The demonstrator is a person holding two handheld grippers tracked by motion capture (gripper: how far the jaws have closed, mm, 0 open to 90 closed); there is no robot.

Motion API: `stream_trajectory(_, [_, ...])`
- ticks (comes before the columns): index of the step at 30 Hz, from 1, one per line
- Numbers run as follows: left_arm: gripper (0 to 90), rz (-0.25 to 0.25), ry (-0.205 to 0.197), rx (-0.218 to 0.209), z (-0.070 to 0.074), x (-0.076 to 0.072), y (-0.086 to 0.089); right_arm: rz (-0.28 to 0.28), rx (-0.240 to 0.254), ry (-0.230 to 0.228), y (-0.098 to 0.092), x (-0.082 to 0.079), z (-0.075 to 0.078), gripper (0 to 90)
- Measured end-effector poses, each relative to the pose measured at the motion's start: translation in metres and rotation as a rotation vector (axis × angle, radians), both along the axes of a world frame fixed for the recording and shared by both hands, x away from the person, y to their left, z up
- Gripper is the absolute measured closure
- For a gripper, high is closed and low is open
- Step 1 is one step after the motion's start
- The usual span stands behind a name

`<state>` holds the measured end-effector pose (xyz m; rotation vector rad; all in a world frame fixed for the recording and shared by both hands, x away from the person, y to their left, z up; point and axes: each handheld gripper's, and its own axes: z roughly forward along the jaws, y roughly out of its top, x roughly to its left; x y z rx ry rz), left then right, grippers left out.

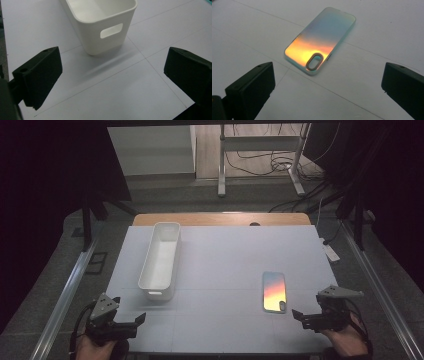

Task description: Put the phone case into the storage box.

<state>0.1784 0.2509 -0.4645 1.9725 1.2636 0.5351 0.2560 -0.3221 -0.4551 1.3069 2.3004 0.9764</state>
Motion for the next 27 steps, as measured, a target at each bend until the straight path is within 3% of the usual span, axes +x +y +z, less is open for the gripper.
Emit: stream_trajectory(27, [2.7, -0.001, 0.003, -0.008, 0.000, 0.001, 0.001, 0.028, -0.072, 0.012, 0.006, 0.022, 0.002, 0.0])
